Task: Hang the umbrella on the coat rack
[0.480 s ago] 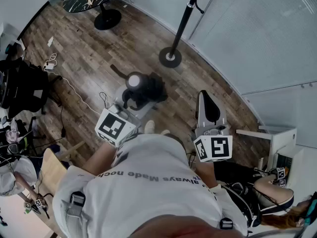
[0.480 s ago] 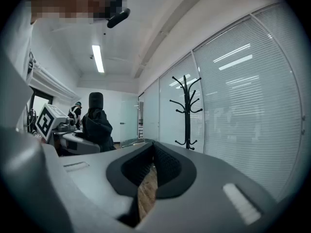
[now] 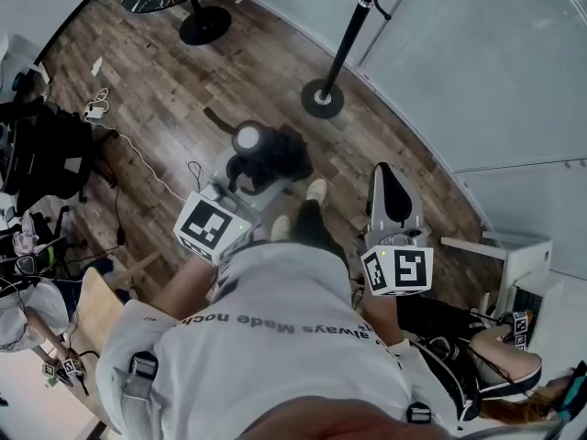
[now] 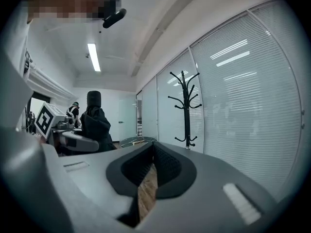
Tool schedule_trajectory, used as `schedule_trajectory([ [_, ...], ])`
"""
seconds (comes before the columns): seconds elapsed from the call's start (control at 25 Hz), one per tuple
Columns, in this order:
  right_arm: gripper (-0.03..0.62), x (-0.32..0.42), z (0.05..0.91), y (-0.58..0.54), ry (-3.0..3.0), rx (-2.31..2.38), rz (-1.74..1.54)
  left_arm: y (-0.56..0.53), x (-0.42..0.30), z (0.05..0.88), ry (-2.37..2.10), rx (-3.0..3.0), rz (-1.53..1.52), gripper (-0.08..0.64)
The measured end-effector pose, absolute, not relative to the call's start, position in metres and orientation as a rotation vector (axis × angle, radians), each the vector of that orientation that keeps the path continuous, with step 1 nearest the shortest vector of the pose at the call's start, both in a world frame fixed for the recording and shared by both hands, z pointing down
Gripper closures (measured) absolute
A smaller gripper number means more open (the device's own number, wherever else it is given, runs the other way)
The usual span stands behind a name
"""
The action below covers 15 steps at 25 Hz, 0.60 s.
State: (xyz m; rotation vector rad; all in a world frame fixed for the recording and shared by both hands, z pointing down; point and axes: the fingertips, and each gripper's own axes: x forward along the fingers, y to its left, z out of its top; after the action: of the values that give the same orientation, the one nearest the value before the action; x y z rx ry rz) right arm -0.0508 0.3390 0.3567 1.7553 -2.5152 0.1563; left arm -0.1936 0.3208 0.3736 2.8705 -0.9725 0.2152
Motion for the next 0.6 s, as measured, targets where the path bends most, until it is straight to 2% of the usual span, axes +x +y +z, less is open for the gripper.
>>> schedule_trajectory([
  [0.32,0.591,-0.045,0.362,0.291,-2.539,1.73,0.152,0.275,-0.183,0.377,-0.986,2.861,0.223,0.32],
  [0.6,0.591,0.01,0.36,0.224,-2.552,1.727,0.169,0.209,-0.129,0.37,-0.99,2.879,0.236,0.319],
])
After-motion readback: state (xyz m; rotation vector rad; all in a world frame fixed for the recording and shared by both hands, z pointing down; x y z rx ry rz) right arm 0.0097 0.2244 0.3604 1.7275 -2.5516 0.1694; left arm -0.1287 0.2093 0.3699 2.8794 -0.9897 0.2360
